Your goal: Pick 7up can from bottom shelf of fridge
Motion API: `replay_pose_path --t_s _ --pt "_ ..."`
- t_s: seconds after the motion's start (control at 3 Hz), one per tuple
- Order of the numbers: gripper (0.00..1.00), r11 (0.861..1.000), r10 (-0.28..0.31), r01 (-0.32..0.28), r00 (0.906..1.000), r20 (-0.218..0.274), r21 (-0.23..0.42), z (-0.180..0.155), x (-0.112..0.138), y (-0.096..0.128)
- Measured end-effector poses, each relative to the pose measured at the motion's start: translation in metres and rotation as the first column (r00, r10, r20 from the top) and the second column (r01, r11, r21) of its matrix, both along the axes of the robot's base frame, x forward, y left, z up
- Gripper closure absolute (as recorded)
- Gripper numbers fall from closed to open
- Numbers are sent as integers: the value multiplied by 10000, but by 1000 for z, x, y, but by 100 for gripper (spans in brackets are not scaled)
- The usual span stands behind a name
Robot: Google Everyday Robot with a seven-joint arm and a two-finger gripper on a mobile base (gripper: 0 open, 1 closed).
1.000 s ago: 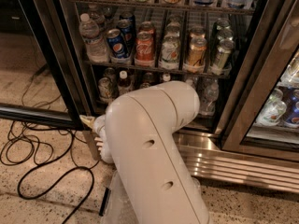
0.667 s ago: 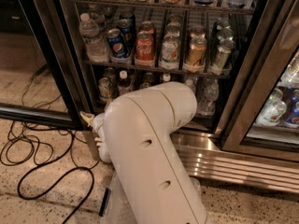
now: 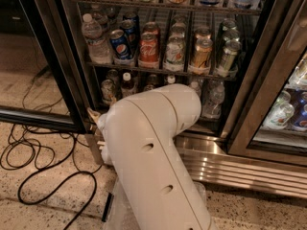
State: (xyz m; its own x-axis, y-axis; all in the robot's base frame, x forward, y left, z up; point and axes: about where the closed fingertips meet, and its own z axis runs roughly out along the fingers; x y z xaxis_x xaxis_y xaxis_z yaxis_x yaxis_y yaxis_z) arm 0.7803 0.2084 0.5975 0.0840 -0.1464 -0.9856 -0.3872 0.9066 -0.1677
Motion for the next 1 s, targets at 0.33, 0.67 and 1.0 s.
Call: replay_pose_path --t_s 0.33,0.67,1.0 --pt "28 9992 -389 390 9992 76 -83 0 6 -10" --pt "27 9978 -642 643 9979 98 -145 -1 14 -17" --pt "32 9973 -717 719 9973 173 -117 1 26 -17"
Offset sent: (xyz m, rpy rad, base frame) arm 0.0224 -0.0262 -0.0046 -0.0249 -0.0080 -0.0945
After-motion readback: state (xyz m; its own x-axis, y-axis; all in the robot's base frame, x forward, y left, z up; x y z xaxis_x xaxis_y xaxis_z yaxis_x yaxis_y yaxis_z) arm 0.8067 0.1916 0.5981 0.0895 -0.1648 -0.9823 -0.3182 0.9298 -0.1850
